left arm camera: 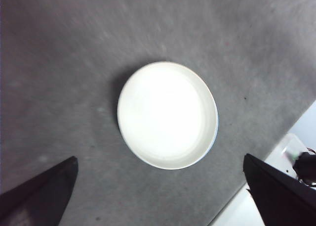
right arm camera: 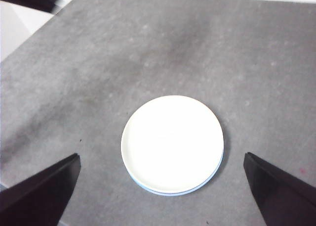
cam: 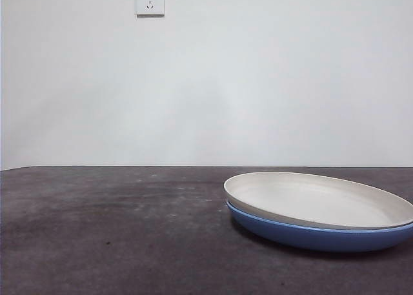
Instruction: Pick up the white plate, put it on the blue plate, put it on desk
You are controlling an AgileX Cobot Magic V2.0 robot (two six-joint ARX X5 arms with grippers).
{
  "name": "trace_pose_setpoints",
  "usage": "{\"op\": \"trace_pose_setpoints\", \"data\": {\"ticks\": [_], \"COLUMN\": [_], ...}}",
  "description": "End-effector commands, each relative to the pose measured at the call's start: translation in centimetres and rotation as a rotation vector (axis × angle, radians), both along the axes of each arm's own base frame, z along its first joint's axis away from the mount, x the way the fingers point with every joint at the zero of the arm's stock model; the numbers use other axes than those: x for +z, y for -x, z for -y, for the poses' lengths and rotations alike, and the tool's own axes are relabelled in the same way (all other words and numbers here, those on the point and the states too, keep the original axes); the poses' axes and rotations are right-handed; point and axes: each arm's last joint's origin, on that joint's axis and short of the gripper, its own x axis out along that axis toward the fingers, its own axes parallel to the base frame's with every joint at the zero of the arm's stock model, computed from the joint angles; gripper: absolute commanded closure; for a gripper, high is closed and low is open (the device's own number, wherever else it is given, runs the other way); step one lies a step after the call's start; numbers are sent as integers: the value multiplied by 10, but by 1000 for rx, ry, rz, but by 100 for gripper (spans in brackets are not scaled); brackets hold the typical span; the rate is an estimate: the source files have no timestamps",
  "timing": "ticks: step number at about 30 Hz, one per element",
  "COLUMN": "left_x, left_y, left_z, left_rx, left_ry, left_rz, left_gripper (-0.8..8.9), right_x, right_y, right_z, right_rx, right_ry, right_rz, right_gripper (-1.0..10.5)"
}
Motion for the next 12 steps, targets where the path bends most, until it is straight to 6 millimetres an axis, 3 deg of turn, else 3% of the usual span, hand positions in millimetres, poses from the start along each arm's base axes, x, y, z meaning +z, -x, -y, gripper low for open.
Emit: {"op": "trace_pose_setpoints", "data": {"ticks": [1,6,12], "left_x": [10,24,14], "left_y": [19,64,105], "left_z": [-13,-49,-83], "left_rx": [-18,-35,-42], "left_ry": [-28,-8,30], "left_rz": [29,86,153], "left_gripper": [152,152,152], "right_x": [7,8,9], "right_y": [0,-1,-8], "right_z": [0,0,-2], "right_rx": [-6,-15,-34], "right_ry": [-22,-41,-44], "right_rz": [34,44,29], "right_gripper": [281,281,281]}}
